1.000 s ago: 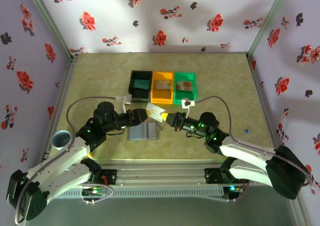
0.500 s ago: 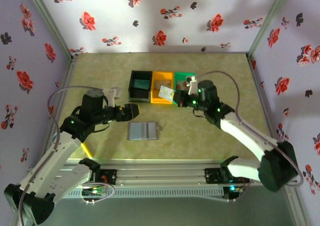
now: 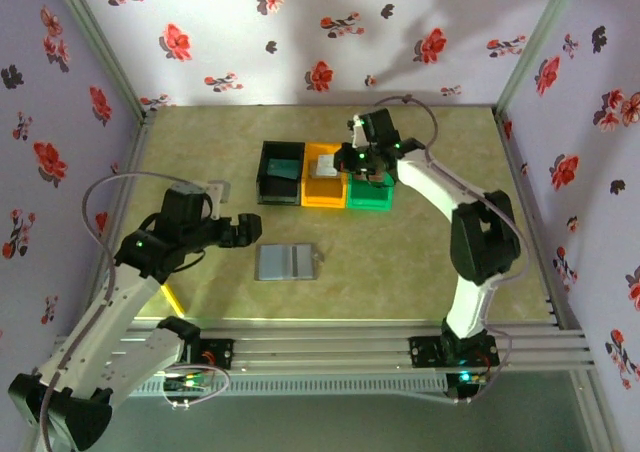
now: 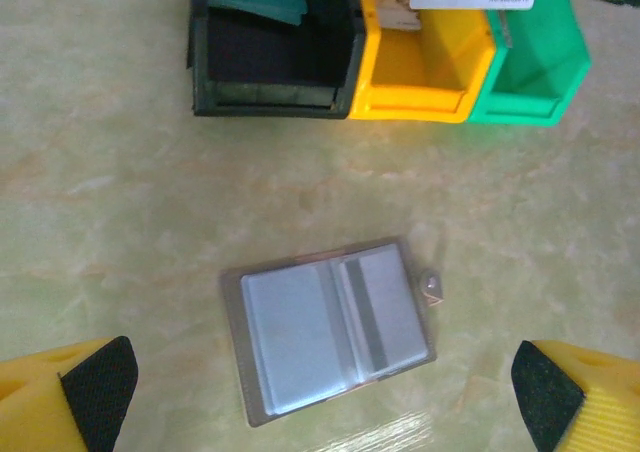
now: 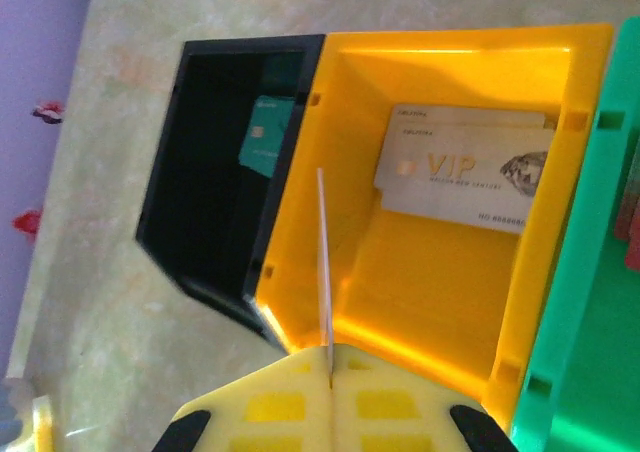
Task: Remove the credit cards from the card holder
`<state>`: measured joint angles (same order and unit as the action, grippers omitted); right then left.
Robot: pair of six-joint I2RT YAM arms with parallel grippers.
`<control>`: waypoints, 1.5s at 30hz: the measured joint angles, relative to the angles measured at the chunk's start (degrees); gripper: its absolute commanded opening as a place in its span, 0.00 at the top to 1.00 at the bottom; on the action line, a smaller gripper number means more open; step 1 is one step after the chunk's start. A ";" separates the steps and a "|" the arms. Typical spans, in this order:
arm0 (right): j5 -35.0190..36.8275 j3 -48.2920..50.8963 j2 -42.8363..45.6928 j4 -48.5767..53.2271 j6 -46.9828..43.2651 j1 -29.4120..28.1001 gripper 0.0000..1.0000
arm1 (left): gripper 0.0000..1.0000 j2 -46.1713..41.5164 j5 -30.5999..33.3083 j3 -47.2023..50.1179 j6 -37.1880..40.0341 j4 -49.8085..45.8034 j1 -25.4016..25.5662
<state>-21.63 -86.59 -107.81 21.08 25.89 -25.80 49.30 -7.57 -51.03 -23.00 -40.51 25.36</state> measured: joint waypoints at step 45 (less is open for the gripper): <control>-2.97 -28.57 -24.24 12.11 -0.94 2.34 0.65 | 0.00 2.78 1.46 0.57 2.43 -0.28 -0.04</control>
<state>-24.60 -115.15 -132.05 33.19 24.95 -23.46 52.07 -6.11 -50.46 -20.58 -40.80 25.32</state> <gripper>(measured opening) 0.355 0.997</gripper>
